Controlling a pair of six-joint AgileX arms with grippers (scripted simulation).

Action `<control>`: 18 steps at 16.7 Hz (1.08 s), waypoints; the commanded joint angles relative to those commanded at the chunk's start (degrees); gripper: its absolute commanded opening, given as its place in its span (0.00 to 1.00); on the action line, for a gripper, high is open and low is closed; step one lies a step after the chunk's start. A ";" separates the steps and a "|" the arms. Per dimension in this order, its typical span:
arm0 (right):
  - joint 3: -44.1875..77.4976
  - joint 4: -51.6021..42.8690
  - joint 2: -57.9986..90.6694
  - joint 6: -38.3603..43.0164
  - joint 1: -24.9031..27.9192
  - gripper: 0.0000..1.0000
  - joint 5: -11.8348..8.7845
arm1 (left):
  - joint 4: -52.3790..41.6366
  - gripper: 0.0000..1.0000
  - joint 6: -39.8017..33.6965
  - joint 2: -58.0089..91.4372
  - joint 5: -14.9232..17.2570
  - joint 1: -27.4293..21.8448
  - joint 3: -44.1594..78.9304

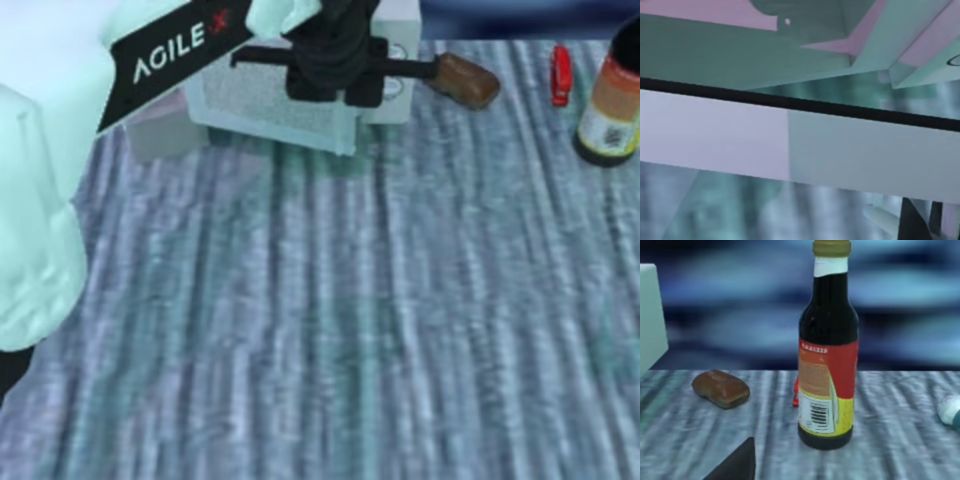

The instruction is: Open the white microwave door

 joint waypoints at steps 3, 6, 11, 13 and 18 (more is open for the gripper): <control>0.00 0.00 0.00 0.00 0.00 1.00 0.00 | 0.00 0.00 0.00 0.00 0.00 0.00 0.00; 0.00 0.00 0.00 0.00 0.00 1.00 0.00 | 0.00 0.00 0.00 0.00 0.00 0.00 0.00; 0.00 0.00 0.00 0.00 0.00 1.00 0.00 | 1.30 0.00 0.97 -1.48 0.80 -0.02 -2.00; 0.00 0.00 0.00 0.00 0.00 1.00 0.00 | 2.87 0.00 2.81 -3.44 1.59 0.40 -5.09; 0.00 0.00 0.00 0.00 0.00 1.00 0.00 | 4.95 0.00 5.72 -5.95 2.98 0.82 -9.81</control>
